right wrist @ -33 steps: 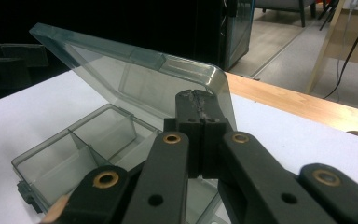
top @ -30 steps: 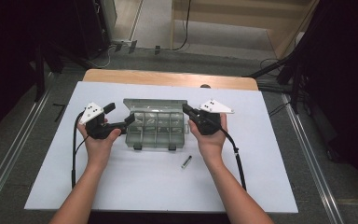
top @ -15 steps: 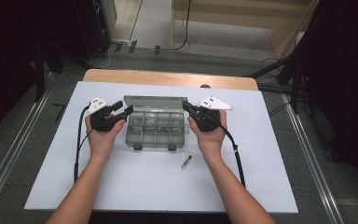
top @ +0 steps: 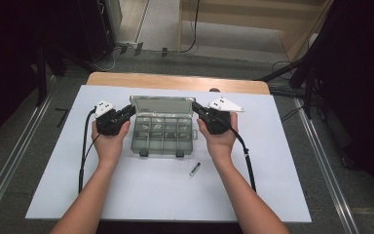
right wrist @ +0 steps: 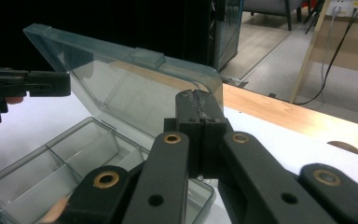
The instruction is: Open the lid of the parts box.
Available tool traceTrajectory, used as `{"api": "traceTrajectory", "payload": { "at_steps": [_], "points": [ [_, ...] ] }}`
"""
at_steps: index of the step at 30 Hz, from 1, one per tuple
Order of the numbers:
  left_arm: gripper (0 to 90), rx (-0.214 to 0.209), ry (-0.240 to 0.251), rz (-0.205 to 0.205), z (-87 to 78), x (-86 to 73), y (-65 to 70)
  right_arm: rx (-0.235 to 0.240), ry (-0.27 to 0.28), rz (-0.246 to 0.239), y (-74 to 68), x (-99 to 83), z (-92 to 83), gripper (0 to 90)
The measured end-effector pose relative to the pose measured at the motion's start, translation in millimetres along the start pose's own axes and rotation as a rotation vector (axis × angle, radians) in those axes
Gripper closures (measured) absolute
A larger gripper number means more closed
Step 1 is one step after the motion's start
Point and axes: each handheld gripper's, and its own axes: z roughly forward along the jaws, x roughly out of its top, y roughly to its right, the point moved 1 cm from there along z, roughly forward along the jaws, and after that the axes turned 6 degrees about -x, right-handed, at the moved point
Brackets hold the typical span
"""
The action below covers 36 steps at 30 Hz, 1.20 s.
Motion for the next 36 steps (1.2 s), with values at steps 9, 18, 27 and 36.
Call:
{"api": "traceTrajectory", "payload": {
  "at_steps": [9, 18, 27, 36],
  "points": [
    [83.6, 0.023, -0.015, -0.019, 4.4, 2.6, 2.2, -0.005, -0.005, -0.006, 2.5, 0.0, 1.3, 90.0],
    [83.5, 0.025, -0.014, -0.031, 5.8, 3.4, 1.2, -0.001, 0.026, -0.023, 0.7, -4.9, -6.8, 76.5],
    [83.4, 0.024, -0.014, -0.031, 7.2, 3.6, 0.1, -0.084, 0.06, 0.044, 6.4, -9.6, -2.8, 0.0],
    [83.5, 0.029, -0.013, -0.026, 9.1, 4.6, -0.2, -0.134, -0.013, 0.071, 10.4, -25.2, 17.8, 17.9]
  ]
}}
